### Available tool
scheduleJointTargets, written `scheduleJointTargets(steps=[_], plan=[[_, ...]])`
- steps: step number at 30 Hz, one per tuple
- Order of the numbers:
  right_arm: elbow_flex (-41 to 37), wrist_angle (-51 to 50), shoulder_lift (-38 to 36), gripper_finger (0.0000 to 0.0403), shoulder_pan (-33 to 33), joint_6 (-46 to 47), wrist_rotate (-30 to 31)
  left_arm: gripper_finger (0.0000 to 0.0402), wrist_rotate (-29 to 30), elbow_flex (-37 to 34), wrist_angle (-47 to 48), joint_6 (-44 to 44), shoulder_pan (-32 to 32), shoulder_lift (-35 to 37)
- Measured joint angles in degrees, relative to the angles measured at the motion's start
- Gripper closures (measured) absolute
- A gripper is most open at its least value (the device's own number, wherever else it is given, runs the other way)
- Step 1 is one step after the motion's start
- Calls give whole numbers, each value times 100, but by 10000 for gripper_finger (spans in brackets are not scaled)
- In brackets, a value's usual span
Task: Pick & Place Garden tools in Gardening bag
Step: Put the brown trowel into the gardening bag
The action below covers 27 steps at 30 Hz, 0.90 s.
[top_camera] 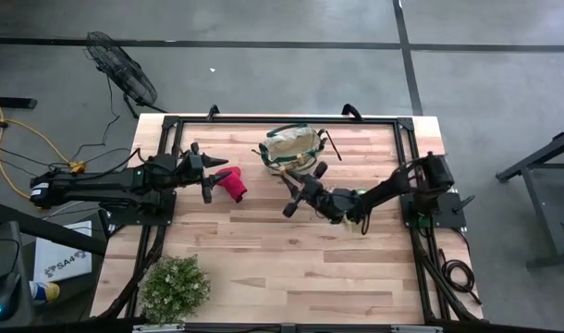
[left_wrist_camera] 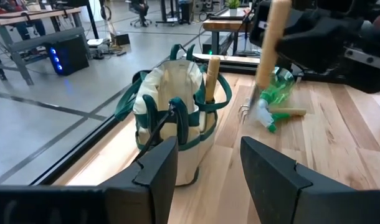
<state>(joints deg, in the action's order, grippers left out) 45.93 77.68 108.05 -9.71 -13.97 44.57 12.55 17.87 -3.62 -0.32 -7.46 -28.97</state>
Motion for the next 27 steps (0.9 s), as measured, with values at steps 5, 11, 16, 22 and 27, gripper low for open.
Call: scheduleJointTargets(steps=[5, 11, 16, 22, 27], plan=[[4, 633, 201, 352, 99, -593, 0, 231, -2, 0, 2, 0, 0, 0], [9, 656, 203, 352, 322, -689, -94, 231, -2, 0, 2, 0, 0, 0], [9, 662, 203, 352, 480, -689, -257, 231, -4, 0, 4, -2, 0, -2], [9, 616, 203, 352, 645, -721, -324, 231, -6, 0, 9, -2, 0, -2], [9, 617, 203, 352, 768, -724, -630, 231, -11, 0, 11, -2, 0, -2]])
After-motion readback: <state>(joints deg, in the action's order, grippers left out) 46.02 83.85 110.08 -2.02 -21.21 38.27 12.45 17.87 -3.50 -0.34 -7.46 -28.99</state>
